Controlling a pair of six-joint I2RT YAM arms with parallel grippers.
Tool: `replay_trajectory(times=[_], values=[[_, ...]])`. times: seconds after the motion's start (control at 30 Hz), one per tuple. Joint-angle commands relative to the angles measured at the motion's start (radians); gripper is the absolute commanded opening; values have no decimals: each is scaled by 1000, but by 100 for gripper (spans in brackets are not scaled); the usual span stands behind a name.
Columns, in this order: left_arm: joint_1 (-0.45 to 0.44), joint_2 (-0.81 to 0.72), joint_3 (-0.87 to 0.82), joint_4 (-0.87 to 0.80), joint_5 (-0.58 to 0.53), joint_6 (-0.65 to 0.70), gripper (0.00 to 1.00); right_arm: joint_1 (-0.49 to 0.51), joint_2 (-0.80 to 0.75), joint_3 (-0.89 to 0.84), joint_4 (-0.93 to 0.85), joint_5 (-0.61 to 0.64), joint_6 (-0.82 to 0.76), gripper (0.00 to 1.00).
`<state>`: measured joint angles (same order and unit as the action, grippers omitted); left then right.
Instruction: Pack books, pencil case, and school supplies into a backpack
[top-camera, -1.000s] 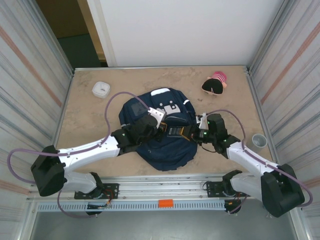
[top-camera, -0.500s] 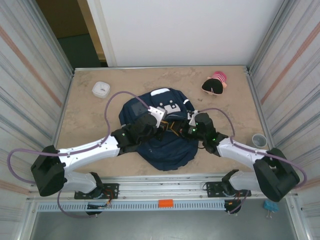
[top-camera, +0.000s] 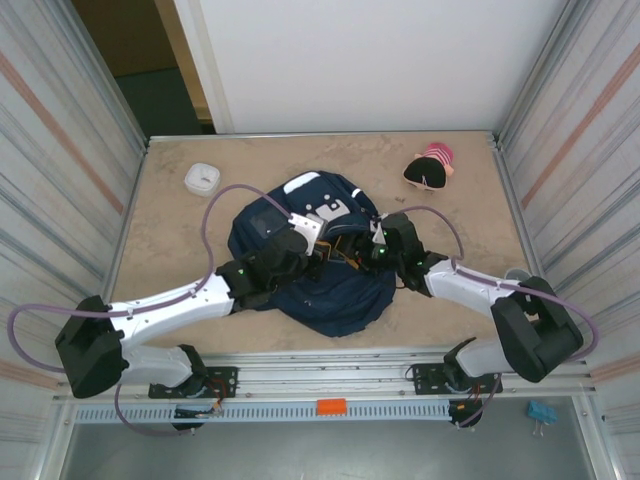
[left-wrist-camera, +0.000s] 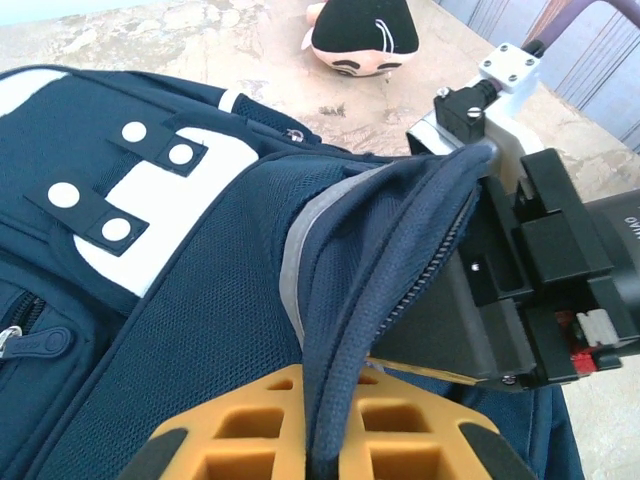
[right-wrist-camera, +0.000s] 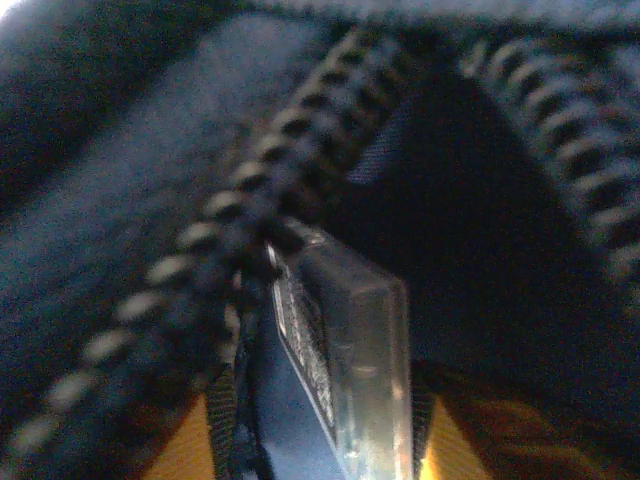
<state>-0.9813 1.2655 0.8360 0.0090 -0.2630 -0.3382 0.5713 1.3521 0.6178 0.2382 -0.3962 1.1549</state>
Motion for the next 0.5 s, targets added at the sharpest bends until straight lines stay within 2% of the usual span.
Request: replay_trajectory(times=[0.0,0.2,0.3,0.47], values=[[3,-69,5,110,-34,-18,0,-35,-87,15,-197,49,-104,54],[16,-68,-2,103,-38,-16,0,-46,-224,42,-430,99,-230,55],[21,-62,-3,105,-33,-16,0,-33,-276,20,-452,92,-243,46],[27,-40,-3,110,-19,-16,0,-27,-336,3,-453,60,-256,48]])
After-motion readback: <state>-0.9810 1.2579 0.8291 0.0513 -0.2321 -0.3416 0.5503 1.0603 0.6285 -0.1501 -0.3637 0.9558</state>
